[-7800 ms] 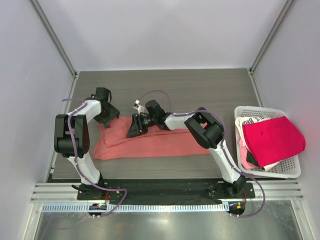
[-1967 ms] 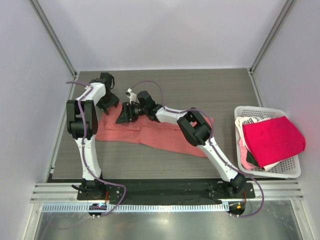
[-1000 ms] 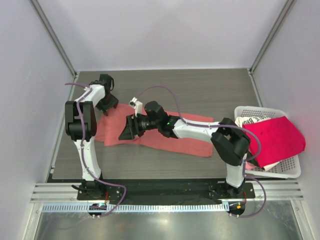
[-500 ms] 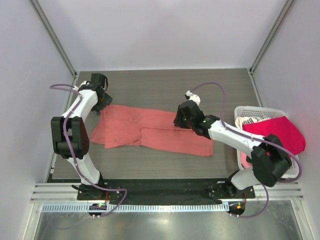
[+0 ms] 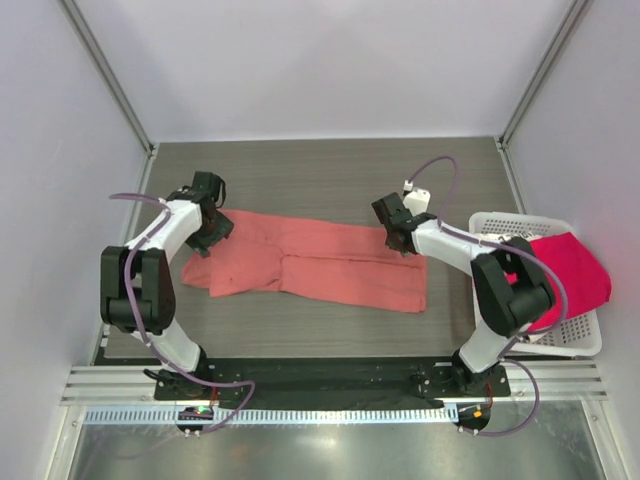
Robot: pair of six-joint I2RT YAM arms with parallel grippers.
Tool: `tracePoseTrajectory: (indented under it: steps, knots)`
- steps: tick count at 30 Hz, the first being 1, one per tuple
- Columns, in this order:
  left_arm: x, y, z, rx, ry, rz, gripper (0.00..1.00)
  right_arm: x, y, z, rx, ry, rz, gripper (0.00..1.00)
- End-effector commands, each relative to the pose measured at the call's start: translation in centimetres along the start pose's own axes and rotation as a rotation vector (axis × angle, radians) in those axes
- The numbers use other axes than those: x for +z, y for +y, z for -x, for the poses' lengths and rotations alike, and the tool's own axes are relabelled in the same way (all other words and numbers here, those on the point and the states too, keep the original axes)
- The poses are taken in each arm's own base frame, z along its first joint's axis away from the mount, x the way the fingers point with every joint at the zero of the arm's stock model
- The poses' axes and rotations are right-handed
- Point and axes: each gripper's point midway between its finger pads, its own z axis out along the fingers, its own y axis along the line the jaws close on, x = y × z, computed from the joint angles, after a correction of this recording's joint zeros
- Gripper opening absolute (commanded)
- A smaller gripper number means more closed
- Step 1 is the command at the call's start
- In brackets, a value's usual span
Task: Fold and stack the t-shirts
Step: Fold the tshirt
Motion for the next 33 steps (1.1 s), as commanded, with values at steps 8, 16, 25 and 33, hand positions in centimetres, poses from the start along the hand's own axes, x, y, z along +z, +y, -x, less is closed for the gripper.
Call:
tracePoseTrajectory:
  steps: [8, 16, 25, 33]
  knots:
    - [5.2, -1.7, -3.2, 0.048, 0.133, 0.062, 0.66, 0.7, -1.9, -4.7, -0.027, 0.144, -0.100, 0.01]
    - [8.7, -4.4, -1.4, 0.160, 0.152, 0.173, 0.65, -2.4, -1.9, -10.9, -0.157, 0.234, -0.144, 0.01]
    - [7.4, -14.7, -0.3, 0.296, 0.127, -0.003, 0.62, -12.8, 8.9, -23.6, -0.379, 0.331, 0.188, 0.01]
    - [5.0, -24.9, -5.4, 0.420, 0.111, -0.257, 0.62, -22.5, 17.4, -24.8, -0.407, 0.270, 0.489, 0.02]
